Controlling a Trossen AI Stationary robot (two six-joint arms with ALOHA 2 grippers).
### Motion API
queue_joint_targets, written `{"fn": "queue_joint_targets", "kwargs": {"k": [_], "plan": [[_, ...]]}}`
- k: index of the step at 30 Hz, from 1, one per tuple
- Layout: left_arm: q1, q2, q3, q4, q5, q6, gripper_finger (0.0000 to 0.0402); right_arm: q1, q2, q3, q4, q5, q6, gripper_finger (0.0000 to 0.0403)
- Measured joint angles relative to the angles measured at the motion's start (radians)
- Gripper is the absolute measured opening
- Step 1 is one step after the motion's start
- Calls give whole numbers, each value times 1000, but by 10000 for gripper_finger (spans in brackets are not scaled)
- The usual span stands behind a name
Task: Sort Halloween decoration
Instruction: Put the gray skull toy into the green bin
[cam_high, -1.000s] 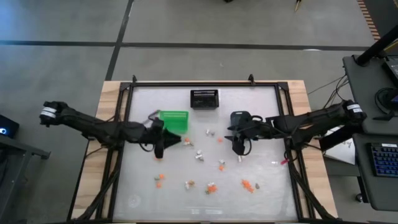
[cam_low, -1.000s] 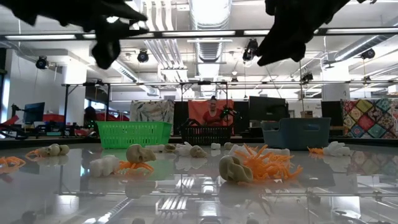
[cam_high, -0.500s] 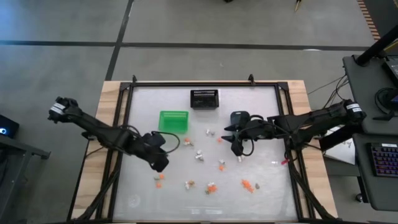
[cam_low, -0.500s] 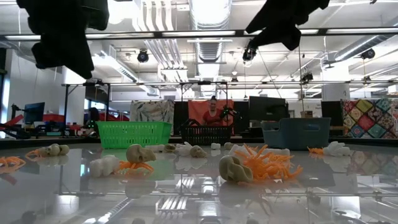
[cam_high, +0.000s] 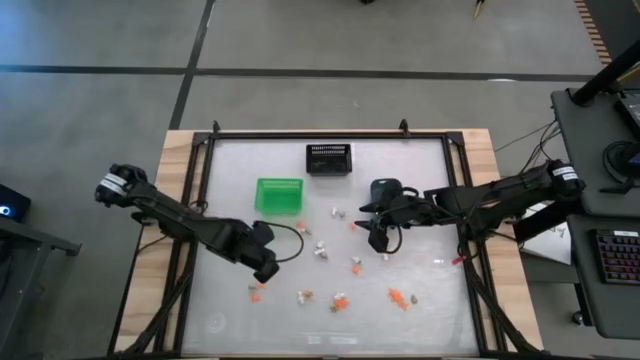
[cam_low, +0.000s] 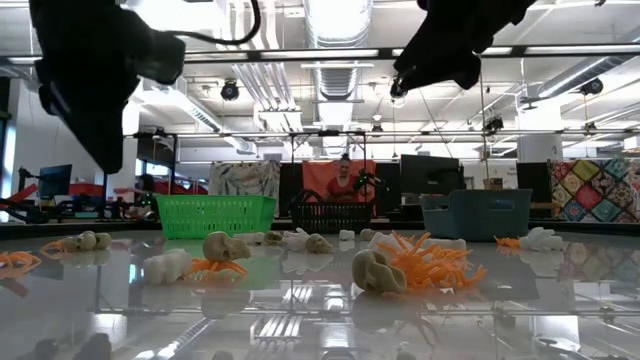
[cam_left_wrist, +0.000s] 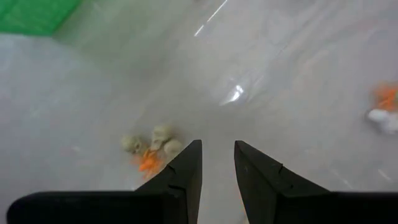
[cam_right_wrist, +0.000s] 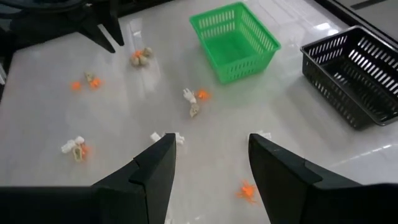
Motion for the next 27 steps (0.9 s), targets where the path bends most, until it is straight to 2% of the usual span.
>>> {"fn": "queue_joint_targets", "kwargs": {"k": [8,17,22,27], "plan": [[12,13,0,-22,29,-9,84,0,36,-1,4,0,-8,192],[45,22,-2,-26,12,9,124,4,42,-1,6,-18,-26,190],[51,22,-2,-28,-18,15,138,57,42,-5,19,-28,-82,188],[65,22,-18,-26,-22,38,138,99,42,-30,112,-21,-118,187]]}}
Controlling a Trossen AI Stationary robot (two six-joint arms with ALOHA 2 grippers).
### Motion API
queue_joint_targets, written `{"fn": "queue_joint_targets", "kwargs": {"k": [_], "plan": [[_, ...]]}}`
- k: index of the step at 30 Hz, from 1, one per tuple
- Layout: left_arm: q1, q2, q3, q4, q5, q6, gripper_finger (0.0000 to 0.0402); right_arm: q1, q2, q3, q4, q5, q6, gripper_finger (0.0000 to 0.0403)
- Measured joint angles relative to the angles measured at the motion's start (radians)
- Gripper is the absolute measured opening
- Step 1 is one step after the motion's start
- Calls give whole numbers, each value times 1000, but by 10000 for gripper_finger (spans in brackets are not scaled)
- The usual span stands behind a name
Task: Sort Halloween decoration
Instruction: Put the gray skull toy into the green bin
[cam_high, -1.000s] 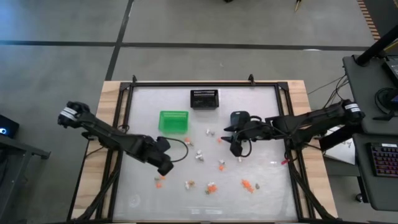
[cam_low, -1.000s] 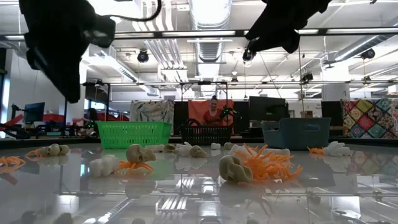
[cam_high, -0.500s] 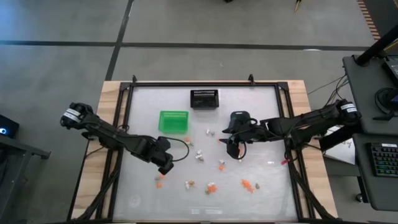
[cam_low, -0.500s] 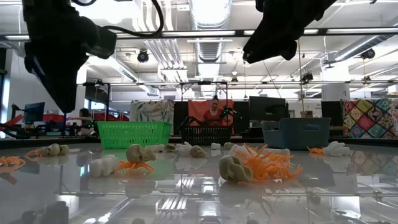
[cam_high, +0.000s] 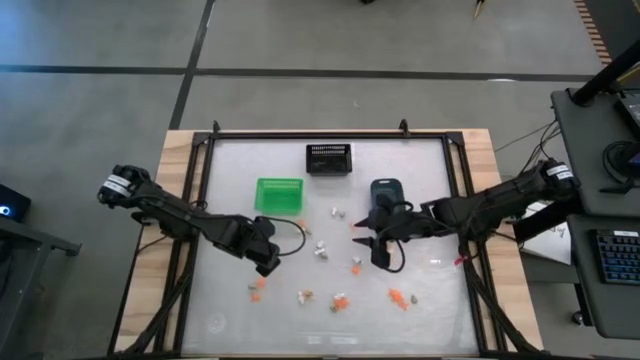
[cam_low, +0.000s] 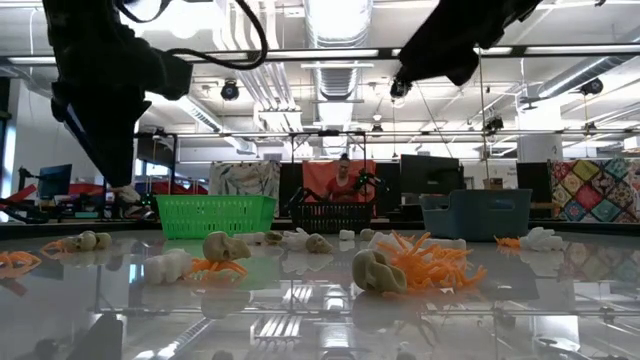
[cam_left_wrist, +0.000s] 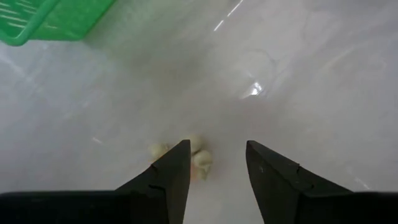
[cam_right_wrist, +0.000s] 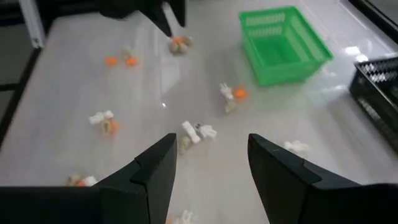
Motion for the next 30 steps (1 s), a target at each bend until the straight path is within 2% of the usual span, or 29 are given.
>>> {"fn": "queue_joint_targets", "kwargs": {"k": [12,21,30], "plan": [[28,4,-37,44,5,-3,135,12,0,-5,28,8,30,187],[28,101,-37,47,7,-29,135,12,0,-5,29,8,40,187],[28,144,-35,45,26,-24,135,12,0,-5,30,8,53,187]]}}
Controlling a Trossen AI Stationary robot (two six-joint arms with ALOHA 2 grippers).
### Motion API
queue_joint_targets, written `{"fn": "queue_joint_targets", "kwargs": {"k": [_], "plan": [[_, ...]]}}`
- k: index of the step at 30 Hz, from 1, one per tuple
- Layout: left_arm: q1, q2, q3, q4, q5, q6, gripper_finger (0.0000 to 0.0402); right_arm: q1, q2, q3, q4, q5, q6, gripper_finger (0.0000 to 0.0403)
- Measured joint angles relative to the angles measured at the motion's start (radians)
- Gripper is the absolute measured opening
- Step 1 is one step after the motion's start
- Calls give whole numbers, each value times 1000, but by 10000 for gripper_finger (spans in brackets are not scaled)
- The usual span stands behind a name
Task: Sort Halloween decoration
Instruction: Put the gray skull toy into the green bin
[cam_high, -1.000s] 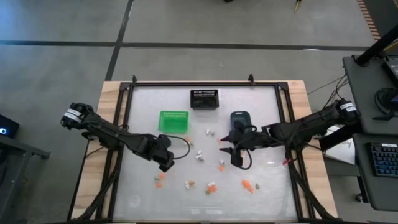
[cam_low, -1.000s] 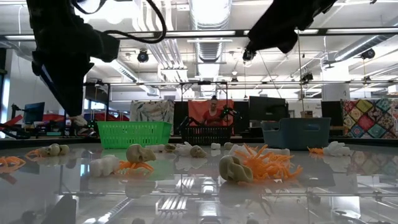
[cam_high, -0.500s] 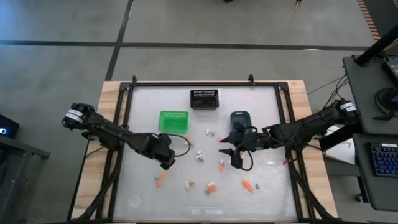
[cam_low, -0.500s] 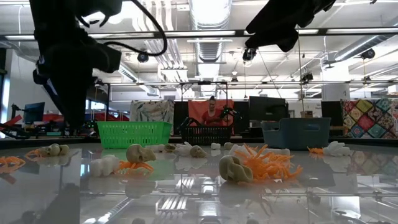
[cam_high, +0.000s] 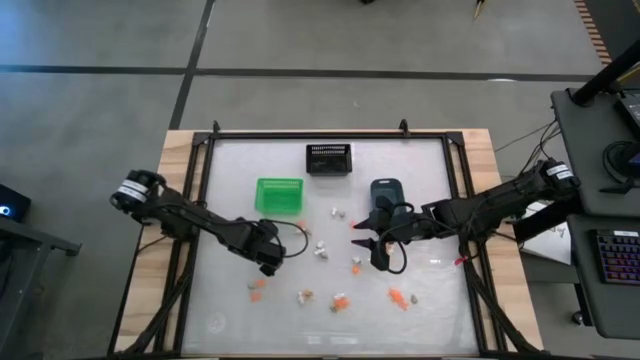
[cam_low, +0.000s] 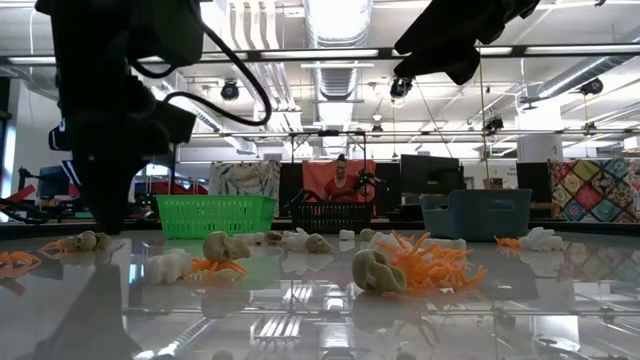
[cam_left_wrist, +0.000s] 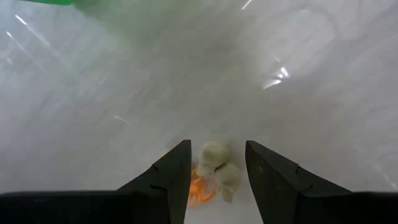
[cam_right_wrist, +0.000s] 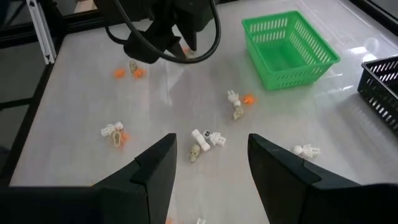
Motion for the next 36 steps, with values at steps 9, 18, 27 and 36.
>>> {"fn": "queue_joint_targets", "kwargs": {"k": [9,18,27,36], "plan": [[0,11,0,2,-3,10,135,0,0,0,1,0,4,187],[0,26,-8,13,-11,10,135,0,0,0,3,0,4,187],[0,50,-8,21,-11,9,135,0,0,0,4,0,5,187],[0,50,-8,22,-11,9,135,0,0,0,7,0,5,187]]}}
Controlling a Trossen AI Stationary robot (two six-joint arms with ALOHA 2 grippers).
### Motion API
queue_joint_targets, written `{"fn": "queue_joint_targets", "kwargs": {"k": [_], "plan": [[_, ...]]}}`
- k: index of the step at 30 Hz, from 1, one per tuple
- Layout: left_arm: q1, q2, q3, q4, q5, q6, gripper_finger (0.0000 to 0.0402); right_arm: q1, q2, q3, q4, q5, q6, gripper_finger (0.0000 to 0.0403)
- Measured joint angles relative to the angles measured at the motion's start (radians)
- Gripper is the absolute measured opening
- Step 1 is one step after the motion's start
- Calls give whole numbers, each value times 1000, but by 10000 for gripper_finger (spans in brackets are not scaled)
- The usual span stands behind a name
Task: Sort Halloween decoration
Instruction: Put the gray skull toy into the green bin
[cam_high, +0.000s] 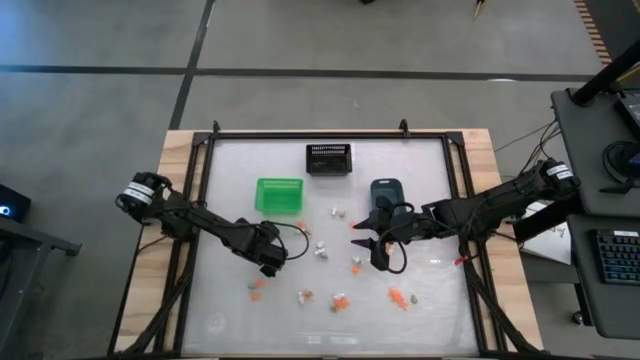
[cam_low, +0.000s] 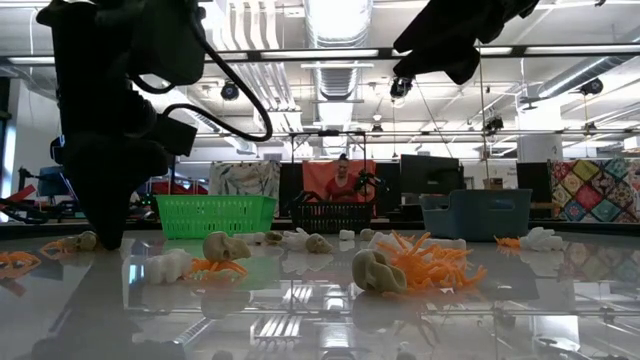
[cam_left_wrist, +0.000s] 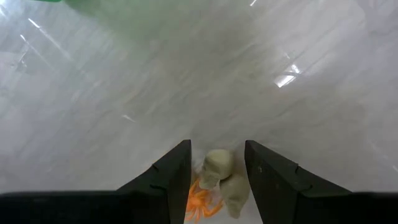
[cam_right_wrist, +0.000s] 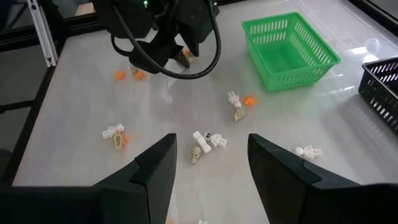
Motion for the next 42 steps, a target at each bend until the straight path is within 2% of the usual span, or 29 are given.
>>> {"fn": "queue_joint_targets", "kwargs": {"k": [7,19,30,38,42], "plan": [[0,0,0,0,0,0,132,0,0,0,0,0,0,187],[0,0,0,4,1,6,77,0,0,0,0,0,0,187],[0,-20,16,20,-7,59,74,0,0,0,2,0,-6,187],[0,-77,74,31,-87,152,74,2,24,-6,128,2,-123,187],[0,-130,81,105,-110,226,74,4,66,-17,211,15,-184,187]]}}
